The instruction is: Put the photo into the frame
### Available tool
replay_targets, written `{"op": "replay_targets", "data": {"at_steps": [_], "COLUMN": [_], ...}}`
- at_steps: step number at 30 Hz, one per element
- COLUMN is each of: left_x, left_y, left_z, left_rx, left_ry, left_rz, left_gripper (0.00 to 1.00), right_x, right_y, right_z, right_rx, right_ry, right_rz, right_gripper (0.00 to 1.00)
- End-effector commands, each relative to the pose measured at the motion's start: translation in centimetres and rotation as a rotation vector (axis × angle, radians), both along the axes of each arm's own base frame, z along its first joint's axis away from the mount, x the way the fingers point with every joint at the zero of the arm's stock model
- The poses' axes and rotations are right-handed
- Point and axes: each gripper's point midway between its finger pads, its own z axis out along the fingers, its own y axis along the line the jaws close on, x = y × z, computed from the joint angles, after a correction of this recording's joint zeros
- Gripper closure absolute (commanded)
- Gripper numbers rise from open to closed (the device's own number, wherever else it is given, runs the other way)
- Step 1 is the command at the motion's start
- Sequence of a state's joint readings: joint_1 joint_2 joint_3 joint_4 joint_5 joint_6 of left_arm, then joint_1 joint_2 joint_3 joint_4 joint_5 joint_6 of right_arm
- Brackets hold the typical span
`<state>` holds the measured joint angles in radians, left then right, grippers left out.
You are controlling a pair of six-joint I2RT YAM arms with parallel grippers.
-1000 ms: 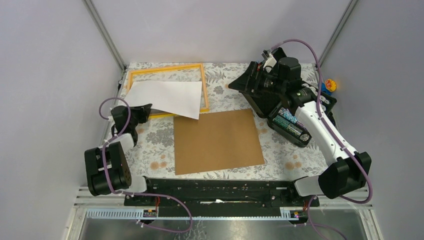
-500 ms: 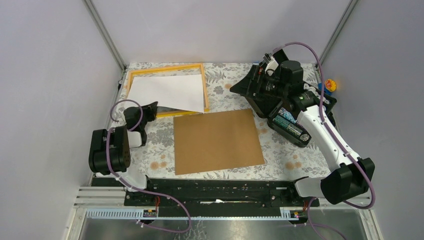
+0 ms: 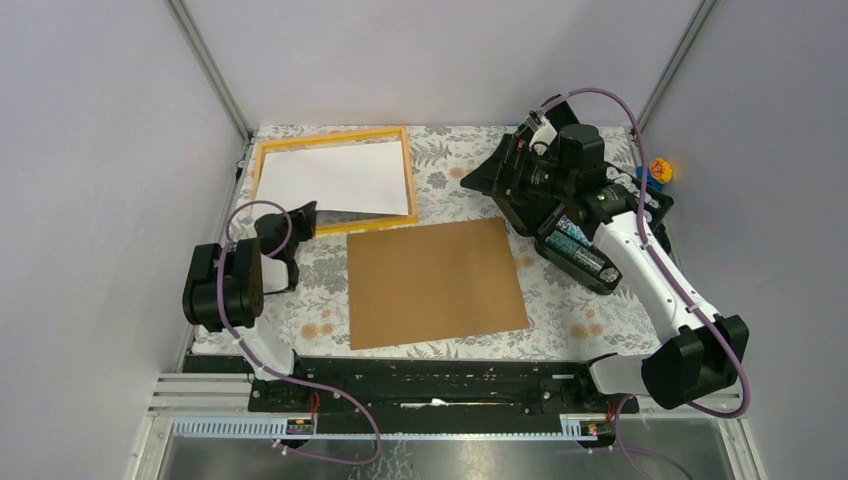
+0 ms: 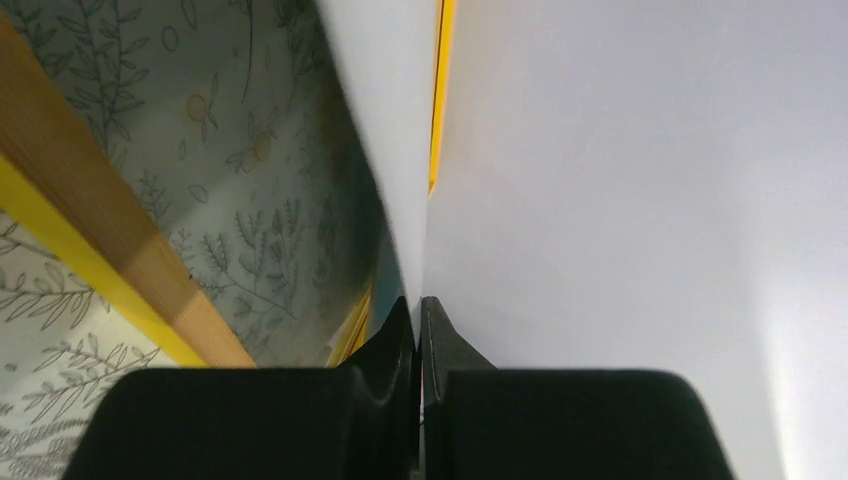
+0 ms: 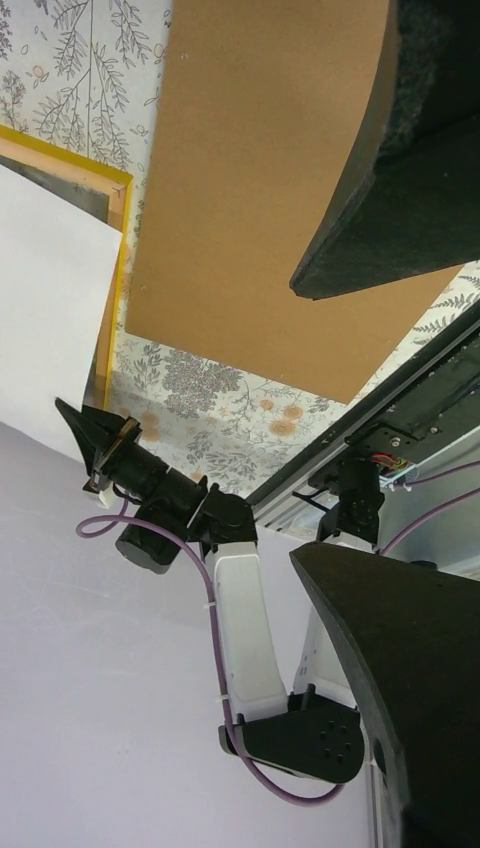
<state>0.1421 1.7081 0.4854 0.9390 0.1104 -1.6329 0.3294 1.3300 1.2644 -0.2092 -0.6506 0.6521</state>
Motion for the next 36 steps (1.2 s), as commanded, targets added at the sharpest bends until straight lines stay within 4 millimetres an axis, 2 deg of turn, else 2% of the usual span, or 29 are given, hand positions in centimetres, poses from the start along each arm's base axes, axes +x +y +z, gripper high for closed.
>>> {"op": "replay_targets", "data": {"at_steps": [1,22,29,30,32,36], "left_x": [2.5,4.7,5.0,4.9,4.7,4.1], "left_y": [0.2,0.2,-0.8,-0.9,-1.1,-1.7], "left_z": [3.4,1.2,0.1,0.1,0.3,0.2], "left_rx": [0.007,-0.022,-0.064,-0.064,-0.05,0.013], "left_ry": [-0.13,-0.125,-0.115,-0.114,-0.111,-0.054], "left_rz": [0.029,0.056,0.022,0.014,-0.001,-0.044], "left_gripper": [1.0,1.0,1.0,0.98,0.83,0.63], "right_x": [-0.8,-0.7,-0.5,-0.5,-0.4,-0.5], "right_y": [-0.1,-0.3,-0.2,-0.1,-0.1,-0.1], "right_z": [1.3,0.6,0.3,0.2,0.2,-0.2], "right_rx": [-0.006,-0.023,-0.027,-0.028,-0.027,-0.031], "right_ry": [-0.052,-0.023,-0.017,-0.016,-0.014,-0.005], "right_rz": [0.008,-0.005,-0.001,0.001,0.002,0.002], "right_gripper": [0.0,0.0,0.0,0.0,0.0,0.0]}}
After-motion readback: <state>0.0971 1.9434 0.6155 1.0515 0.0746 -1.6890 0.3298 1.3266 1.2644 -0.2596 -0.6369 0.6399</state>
